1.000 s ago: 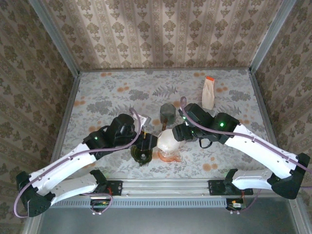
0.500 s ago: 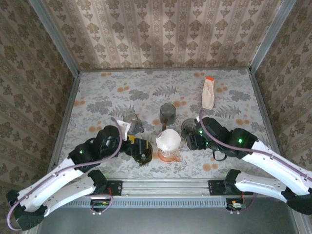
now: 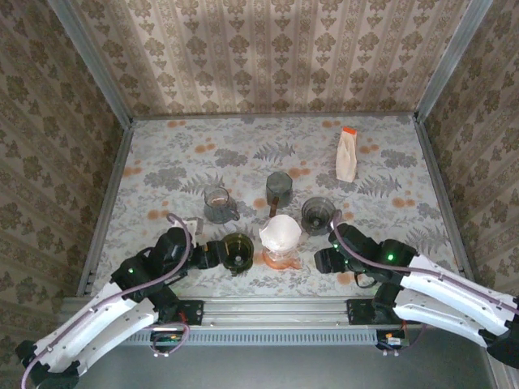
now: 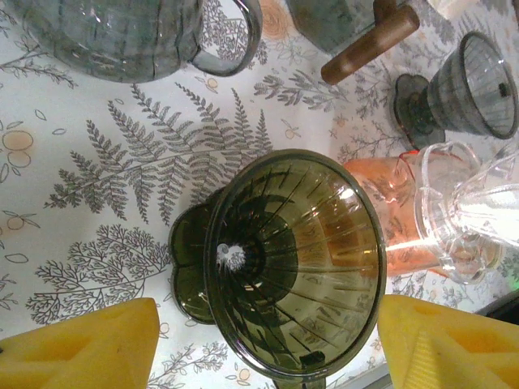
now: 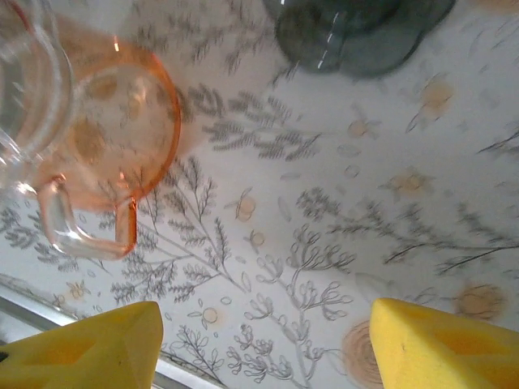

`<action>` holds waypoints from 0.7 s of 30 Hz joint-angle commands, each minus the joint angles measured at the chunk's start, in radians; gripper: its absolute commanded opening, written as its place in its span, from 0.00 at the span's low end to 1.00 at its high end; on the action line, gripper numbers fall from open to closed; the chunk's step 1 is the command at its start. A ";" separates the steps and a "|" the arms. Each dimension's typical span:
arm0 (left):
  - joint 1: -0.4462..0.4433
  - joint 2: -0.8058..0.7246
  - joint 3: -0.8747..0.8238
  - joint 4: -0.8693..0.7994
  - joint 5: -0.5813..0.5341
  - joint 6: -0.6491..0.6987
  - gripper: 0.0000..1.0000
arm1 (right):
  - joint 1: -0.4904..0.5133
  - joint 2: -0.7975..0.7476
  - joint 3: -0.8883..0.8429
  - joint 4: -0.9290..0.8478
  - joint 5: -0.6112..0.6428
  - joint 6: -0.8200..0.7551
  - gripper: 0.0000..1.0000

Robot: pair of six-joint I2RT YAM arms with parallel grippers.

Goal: Place the coffee filter in the dripper

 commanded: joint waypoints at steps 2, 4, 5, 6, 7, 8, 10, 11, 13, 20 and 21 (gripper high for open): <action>0.014 -0.015 0.002 0.007 -0.009 -0.045 0.74 | 0.037 -0.013 -0.107 0.221 -0.088 0.049 0.69; 0.016 -0.014 0.000 0.006 -0.011 -0.054 0.74 | 0.058 -0.009 -0.143 0.303 -0.087 0.044 0.70; 0.017 -0.015 -0.001 0.005 -0.013 -0.056 0.74 | 0.065 -0.004 -0.153 0.326 -0.082 0.042 0.70; 0.020 -0.015 -0.002 0.008 -0.009 -0.058 0.73 | 0.071 0.002 -0.163 0.356 -0.082 0.032 0.70; 0.022 -0.015 -0.002 0.009 -0.008 -0.060 0.73 | 0.079 0.010 -0.174 0.380 -0.077 0.023 0.69; 0.025 -0.015 -0.002 0.010 -0.008 -0.064 0.73 | 0.086 0.016 -0.182 0.403 -0.074 0.013 0.69; 0.028 -0.014 -0.005 0.018 -0.004 -0.067 0.73 | 0.106 0.035 -0.202 0.456 -0.065 -0.010 0.69; 0.030 -0.014 -0.005 0.019 -0.004 -0.068 0.73 | 0.114 0.043 -0.212 0.480 -0.058 -0.023 0.68; 0.035 -0.012 -0.008 0.022 0.000 -0.070 0.73 | 0.134 0.056 -0.240 0.534 -0.039 -0.045 0.67; 0.058 -0.007 -0.010 0.033 0.016 -0.072 0.72 | 0.159 0.012 -0.340 0.697 -0.007 -0.093 0.63; 0.061 -0.003 -0.010 0.036 0.022 -0.071 0.72 | 0.161 -0.001 -0.354 0.713 -0.004 -0.100 0.62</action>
